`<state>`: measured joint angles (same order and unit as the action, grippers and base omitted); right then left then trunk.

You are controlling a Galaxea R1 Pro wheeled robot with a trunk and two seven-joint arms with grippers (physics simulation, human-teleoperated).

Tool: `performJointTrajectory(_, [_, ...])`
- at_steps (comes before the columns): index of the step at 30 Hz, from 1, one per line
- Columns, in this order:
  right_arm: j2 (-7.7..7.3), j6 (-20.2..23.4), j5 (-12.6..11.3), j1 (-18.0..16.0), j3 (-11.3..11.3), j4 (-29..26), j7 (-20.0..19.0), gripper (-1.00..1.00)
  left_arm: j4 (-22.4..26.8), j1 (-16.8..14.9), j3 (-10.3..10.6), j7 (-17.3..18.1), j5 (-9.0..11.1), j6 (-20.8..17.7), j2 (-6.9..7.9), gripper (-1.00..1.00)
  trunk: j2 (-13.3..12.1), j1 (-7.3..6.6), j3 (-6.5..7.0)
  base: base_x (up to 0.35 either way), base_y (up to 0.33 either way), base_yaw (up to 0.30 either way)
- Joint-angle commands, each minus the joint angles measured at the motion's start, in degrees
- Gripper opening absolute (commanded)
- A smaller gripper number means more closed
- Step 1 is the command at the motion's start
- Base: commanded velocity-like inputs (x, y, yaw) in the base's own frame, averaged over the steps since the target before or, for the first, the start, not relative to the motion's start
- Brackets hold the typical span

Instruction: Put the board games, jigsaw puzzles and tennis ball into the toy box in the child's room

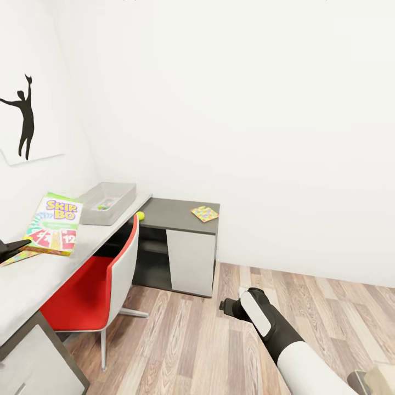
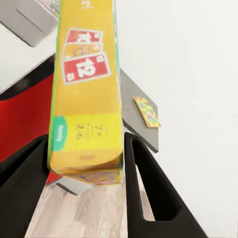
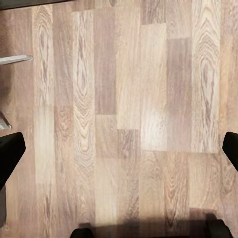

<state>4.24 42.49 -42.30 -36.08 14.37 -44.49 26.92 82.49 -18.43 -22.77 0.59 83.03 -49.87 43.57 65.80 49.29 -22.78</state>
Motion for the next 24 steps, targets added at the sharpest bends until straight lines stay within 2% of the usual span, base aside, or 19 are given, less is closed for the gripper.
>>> performJointTrajectory(1, [-0.03, 0.05, -0.60, -0.04, 0.17, -0.07, 0.59, 1.00, 0.27, -0.03, -0.02, -2.63, 2.29, 0.99, 0.35, -1.00, -0.37, -0.22, 0.12, 0.000, 0.000, 0.000])
performJointTrajectory(2, [-0.03, 0.05, -0.60, -0.04, 0.18, -0.07, 0.59, 1.00, 0.40, -0.03, -0.02, -3.77, 2.98, 1.61, 0.62, -1.00, -0.77, -0.44, 0.29, 0.000, 0.000, 0.000])
performJointTrajectory(4, [-0.03, 0.05, -0.60, -0.04, 0.20, -0.07, 0.59, 1.00, 0.71, -0.03, 0.00, -6.92, 5.04, 3.95, 2.18, -1.00, -1.58, -0.88, 0.65, 0.000, 0.000, 0.000])
performJointTrajectory(7, [-0.03, 0.05, -0.60, -0.04, 0.22, -0.09, 0.59, 1.00, 0.88, -0.03, 0.01, -8.79, 9.46, 8.01, 7.02, -1.00, -2.78, -1.54, 1.19, 0.000, 0.000, 0.000])
performJointTrajectory(9, [-0.03, 0.05, -0.56, -0.04, 0.21, -0.08, 0.59, 1.00, 0.89, -0.03, 0.02, -9.10, 15.16, 9.56, 10.90, -1.00, -3.58, -1.98, 1.55, 0.000, 0.000, 0.000])
performJointTrajectory(10, [-0.03, 0.05, -0.56, -0.04, 0.21, -0.07, 0.59, 1.00, 0.89, -0.03, 0.04, -9.16, 16.86, 10.03, 11.89, -1.00, -3.98, -2.20, 1.73, 0.000, 0.000, 0.000])
performJointTrajectory(12, [-0.08, 0.05, -0.57, -0.04, 0.22, -0.07, 0.59, 1.00, 0.91, -0.03, 0.10, -9.37, 23.21, 12.53, 15.96, -1.00, -4.78, -2.64, 2.09, 0.000, 0.000, 0.000])
performJointTrajectory(13, [-0.12, 0.05, -0.58, -0.04, 0.22, -0.07, 0.59, 1.00, 0.90, -0.03, 0.15, -9.58, 25.64, 13.74, 18.11, -1.00, -5.19, -2.86, 2.27, 0.000, 0.000, 0.000])
performJointTrajectory(14, [-0.14, 0.05, -0.57, -0.04, 0.22, -0.07, 0.57, 1.00, 0.89, -0.03, 0.19, -9.73, 26.62, 14.25, 19.16, -1.00, -5.59, -3.08, 2.45, 0.000, 0.000, 0.000])
performJointTrajectory(16, [-0.18, 0.05, -0.55, -0.04, 0.22, -0.07, 0.56, 1.00, 0.86, -0.03, 0.97, -10.40, 29.16, 15.67, 22.66, -1.00, -6.39, -3.52, 2.81, 0.000, 0.000, 0.000])
performJointTrajectory(17, [-0.19, 0.05, -0.56, -0.04, 0.22, -0.07, 0.55, 1.00, 0.85, -0.03, 1.41, -10.63, 29.94, 16.35, 24.13, -1.00, -6.79, -3.74, 2.99, 0.000, 0.000, 0.000])
performJointTrajectory(18, [-0.19, 0.05, -0.55, -0.04, 0.22, -0.07, 0.54, 1.00, 0.85, -0.03, 1.57, -10.71, 30.28, 16.76, 24.89, -1.00, -7.19, -3.96, 3.17, 0.000, 0.000, 0.000])
performJointTrajectory(19, [-0.19, 0.03, -0.57, -0.04, 0.22, -0.07, 0.54, 1.00, 0.86, -0.03, 1.85, -10.83, 31.04, 17.56, 26.46, -1.00, -7.59, -4.18, 3.35, 0.000, 0.000, 0.000])
performJointTrajectory(21, [-0.25, -0.01, -0.53, -0.04, 0.22, -0.07, 0.57, 1.00, 0.99, -0.03, 2.25, -10.96, 33.27, 18.47, 29.21, -1.00, -8.39, -4.62, 3.71, 0.000, 0.000, 0.000])
performJointTrajectory(24, [-0.19, -0.03, -0.52, -0.04, 0.22, -0.07, 0.58, 1.00, 1.14, -0.03, 2.84, -11.02, 36.42, 18.76, 30.80, -1.00, -9.60, -5.27, 4.24, 0.000, 0.000, 0.000])
